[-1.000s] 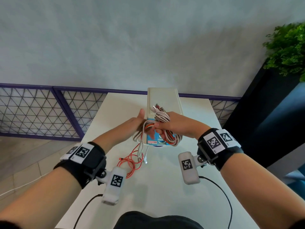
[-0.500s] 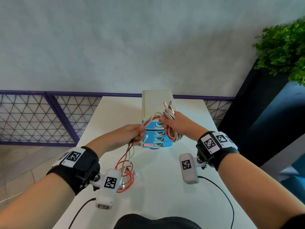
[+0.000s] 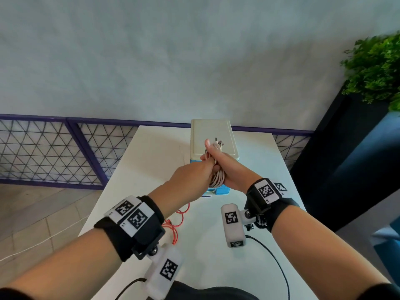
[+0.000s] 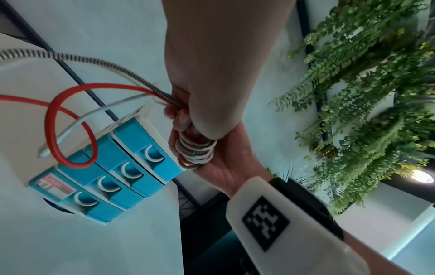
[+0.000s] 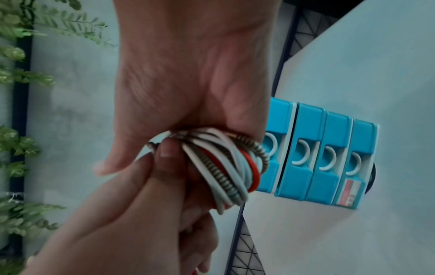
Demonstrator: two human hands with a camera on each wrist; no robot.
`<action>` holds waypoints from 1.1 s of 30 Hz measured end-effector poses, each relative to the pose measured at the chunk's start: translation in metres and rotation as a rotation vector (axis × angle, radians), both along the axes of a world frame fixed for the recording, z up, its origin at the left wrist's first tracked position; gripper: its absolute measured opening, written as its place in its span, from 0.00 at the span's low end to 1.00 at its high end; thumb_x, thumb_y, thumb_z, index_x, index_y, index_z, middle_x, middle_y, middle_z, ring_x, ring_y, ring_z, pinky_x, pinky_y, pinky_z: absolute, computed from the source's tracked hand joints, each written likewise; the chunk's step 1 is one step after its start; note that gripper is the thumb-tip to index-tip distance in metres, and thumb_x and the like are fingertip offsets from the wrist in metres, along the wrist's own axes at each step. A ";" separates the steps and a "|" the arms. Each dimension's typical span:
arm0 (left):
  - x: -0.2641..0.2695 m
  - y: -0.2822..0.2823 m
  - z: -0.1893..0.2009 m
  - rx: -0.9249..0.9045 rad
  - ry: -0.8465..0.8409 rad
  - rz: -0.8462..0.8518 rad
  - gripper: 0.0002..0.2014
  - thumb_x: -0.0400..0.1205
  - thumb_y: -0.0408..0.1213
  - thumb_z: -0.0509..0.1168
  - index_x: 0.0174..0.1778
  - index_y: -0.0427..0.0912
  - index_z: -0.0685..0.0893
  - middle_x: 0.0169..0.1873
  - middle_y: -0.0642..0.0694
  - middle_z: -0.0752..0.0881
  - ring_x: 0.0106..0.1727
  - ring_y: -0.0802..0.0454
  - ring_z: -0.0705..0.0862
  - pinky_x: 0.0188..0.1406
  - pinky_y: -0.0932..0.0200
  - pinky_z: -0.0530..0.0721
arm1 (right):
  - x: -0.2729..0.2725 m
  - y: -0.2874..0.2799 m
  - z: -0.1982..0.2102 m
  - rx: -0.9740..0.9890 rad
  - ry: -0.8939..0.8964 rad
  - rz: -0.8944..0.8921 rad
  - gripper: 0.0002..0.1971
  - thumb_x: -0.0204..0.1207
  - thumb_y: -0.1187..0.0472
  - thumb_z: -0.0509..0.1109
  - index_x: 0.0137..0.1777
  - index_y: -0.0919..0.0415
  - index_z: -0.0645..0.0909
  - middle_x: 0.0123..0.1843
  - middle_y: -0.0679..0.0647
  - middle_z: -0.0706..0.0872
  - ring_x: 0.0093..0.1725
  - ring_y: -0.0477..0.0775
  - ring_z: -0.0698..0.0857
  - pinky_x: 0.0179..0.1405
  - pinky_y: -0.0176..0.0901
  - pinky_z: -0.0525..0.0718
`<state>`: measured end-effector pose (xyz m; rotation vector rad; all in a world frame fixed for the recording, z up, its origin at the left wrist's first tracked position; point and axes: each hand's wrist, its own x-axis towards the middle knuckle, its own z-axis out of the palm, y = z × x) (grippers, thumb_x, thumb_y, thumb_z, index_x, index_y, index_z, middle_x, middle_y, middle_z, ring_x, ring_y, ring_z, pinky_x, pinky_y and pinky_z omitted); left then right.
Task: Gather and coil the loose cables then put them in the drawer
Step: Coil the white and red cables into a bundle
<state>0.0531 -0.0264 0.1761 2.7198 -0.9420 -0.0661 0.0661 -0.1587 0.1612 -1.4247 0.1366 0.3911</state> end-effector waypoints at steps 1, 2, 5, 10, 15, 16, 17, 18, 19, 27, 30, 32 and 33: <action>-0.001 -0.002 0.002 0.032 -0.013 -0.003 0.13 0.87 0.42 0.49 0.62 0.40 0.68 0.44 0.41 0.81 0.39 0.44 0.77 0.28 0.56 0.66 | 0.001 0.001 0.000 0.015 0.009 -0.015 0.27 0.60 0.32 0.77 0.38 0.57 0.76 0.30 0.55 0.70 0.28 0.51 0.77 0.33 0.40 0.80; -0.001 -0.004 0.003 0.064 -0.014 -0.003 0.11 0.86 0.39 0.51 0.61 0.39 0.70 0.45 0.40 0.82 0.39 0.44 0.76 0.31 0.55 0.68 | 0.001 0.002 -0.001 0.013 0.018 -0.029 0.24 0.61 0.38 0.80 0.36 0.56 0.76 0.29 0.56 0.70 0.27 0.51 0.76 0.30 0.40 0.79; 0.003 -0.007 0.000 0.101 0.049 -0.003 0.12 0.86 0.34 0.52 0.63 0.36 0.74 0.47 0.41 0.81 0.43 0.49 0.76 0.31 0.67 0.67 | 0.002 0.002 -0.006 -0.078 0.018 -0.103 0.16 0.68 0.51 0.79 0.33 0.58 0.75 0.27 0.58 0.74 0.25 0.52 0.78 0.29 0.41 0.79; 0.008 -0.002 0.005 0.044 0.204 -0.059 0.16 0.87 0.45 0.51 0.56 0.38 0.78 0.36 0.46 0.79 0.35 0.49 0.80 0.27 0.59 0.65 | 0.002 -0.001 -0.004 -0.277 -0.082 -0.254 0.12 0.78 0.56 0.70 0.36 0.61 0.77 0.31 0.56 0.81 0.33 0.55 0.82 0.41 0.48 0.82; 0.011 0.015 0.002 -0.195 0.761 -0.119 0.21 0.86 0.52 0.50 0.36 0.41 0.77 0.21 0.51 0.81 0.26 0.53 0.85 0.39 0.62 0.80 | 0.004 -0.017 0.004 -0.047 -0.081 -0.322 0.12 0.81 0.59 0.68 0.36 0.62 0.77 0.33 0.59 0.82 0.33 0.57 0.85 0.45 0.55 0.85; 0.009 0.015 0.000 -0.215 0.778 -0.148 0.20 0.87 0.50 0.50 0.37 0.41 0.77 0.21 0.52 0.81 0.28 0.53 0.85 0.42 0.61 0.80 | 0.003 -0.017 0.005 0.031 -0.075 -0.320 0.11 0.81 0.59 0.68 0.39 0.63 0.78 0.36 0.60 0.84 0.36 0.58 0.87 0.47 0.55 0.86; 0.008 0.015 -0.004 -0.228 0.782 -0.168 0.19 0.87 0.49 0.51 0.37 0.42 0.77 0.22 0.53 0.81 0.30 0.52 0.85 0.44 0.60 0.80 | 0.002 -0.015 0.007 0.106 -0.072 -0.303 0.09 0.81 0.58 0.68 0.43 0.65 0.79 0.41 0.61 0.87 0.41 0.59 0.89 0.48 0.56 0.87; 0.005 0.014 -0.008 -0.238 0.785 -0.179 0.18 0.87 0.48 0.51 0.36 0.43 0.77 0.23 0.53 0.80 0.31 0.51 0.84 0.45 0.58 0.80 | 0.001 -0.013 0.008 0.158 -0.071 -0.275 0.10 0.81 0.57 0.68 0.49 0.66 0.79 0.47 0.62 0.90 0.46 0.59 0.91 0.48 0.55 0.88; 0.003 0.014 -0.014 -0.244 0.780 -0.186 0.18 0.87 0.48 0.52 0.36 0.44 0.77 0.24 0.53 0.80 0.32 0.51 0.83 0.46 0.56 0.80 | 0.000 -0.011 0.010 0.190 -0.072 -0.242 0.13 0.81 0.56 0.67 0.54 0.67 0.78 0.51 0.61 0.91 0.49 0.58 0.91 0.46 0.53 0.90; -0.004 0.016 -0.031 -0.428 0.819 -0.211 0.20 0.86 0.50 0.52 0.32 0.44 0.77 0.21 0.56 0.76 0.27 0.55 0.80 0.33 0.66 0.77 | -0.006 0.003 0.011 0.457 -0.032 -0.325 0.15 0.80 0.50 0.68 0.34 0.55 0.72 0.22 0.46 0.73 0.20 0.44 0.76 0.22 0.37 0.79; -0.005 0.021 -0.034 -0.512 0.964 -0.190 0.22 0.84 0.52 0.51 0.34 0.39 0.75 0.19 0.54 0.74 0.26 0.53 0.81 0.30 0.69 0.77 | -0.005 0.002 0.012 0.471 -0.069 -0.377 0.16 0.81 0.51 0.67 0.33 0.54 0.70 0.20 0.44 0.66 0.17 0.41 0.67 0.18 0.34 0.74; -0.004 0.031 -0.039 -0.541 1.062 -0.169 0.21 0.82 0.54 0.51 0.38 0.39 0.74 0.19 0.55 0.73 0.29 0.52 0.82 0.32 0.71 0.76 | -0.004 -0.001 0.014 0.454 -0.093 -0.397 0.17 0.81 0.52 0.68 0.33 0.54 0.70 0.18 0.44 0.66 0.16 0.41 0.66 0.17 0.33 0.73; -0.003 0.037 -0.042 -0.550 1.107 -0.169 0.21 0.81 0.55 0.50 0.40 0.40 0.75 0.20 0.55 0.73 0.31 0.52 0.82 0.36 0.69 0.73 | -0.004 -0.002 0.016 0.444 -0.097 -0.411 0.17 0.81 0.53 0.68 0.32 0.55 0.70 0.18 0.44 0.66 0.15 0.41 0.66 0.17 0.33 0.72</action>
